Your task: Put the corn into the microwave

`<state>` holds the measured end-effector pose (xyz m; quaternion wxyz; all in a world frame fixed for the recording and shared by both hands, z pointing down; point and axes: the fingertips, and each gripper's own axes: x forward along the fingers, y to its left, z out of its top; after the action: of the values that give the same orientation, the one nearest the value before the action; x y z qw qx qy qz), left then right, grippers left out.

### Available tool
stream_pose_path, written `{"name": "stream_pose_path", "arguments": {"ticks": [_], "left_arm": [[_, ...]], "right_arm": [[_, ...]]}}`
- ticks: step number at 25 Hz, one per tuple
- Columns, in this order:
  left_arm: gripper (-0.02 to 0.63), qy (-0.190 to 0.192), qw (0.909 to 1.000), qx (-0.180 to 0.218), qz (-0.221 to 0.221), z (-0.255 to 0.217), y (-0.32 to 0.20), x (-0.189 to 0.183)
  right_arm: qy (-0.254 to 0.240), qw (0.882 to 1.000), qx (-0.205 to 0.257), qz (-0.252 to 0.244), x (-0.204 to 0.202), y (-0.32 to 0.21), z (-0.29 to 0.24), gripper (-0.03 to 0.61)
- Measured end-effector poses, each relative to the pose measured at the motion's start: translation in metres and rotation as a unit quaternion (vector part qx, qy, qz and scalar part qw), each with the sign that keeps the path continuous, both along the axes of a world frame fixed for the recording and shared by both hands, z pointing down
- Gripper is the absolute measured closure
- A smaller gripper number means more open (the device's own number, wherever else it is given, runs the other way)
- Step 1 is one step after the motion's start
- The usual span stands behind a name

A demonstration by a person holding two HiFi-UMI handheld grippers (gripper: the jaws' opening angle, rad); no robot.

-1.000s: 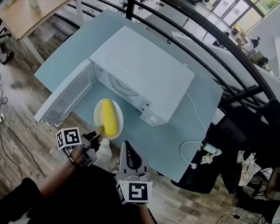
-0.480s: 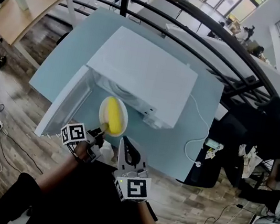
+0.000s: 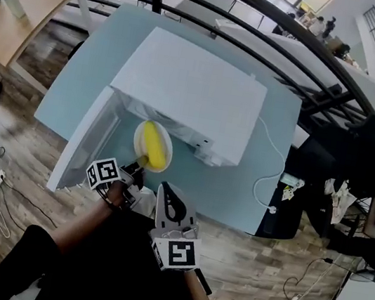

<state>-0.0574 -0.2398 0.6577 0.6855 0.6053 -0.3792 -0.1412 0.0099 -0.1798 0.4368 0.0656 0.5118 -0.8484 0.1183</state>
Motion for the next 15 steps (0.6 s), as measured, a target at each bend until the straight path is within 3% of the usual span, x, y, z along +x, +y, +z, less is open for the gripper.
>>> {"name": "stream_pose_path", "arguments": {"ticks": [7,15], "left_arm": [[0.589,0.007,0.9995,0.007,-0.029,0.014,-0.023,0.003],[0.589,0.015,0.9975,0.007,-0.069,0.026,-0.052,0.006]], "right_arm": [[-0.004,1.000,-0.008,0.008,-0.004,-0.003,0.008,0.569],[-0.005,0.999,-0.031,-0.024,-0.016,-0.012,0.016,0.569]]}}
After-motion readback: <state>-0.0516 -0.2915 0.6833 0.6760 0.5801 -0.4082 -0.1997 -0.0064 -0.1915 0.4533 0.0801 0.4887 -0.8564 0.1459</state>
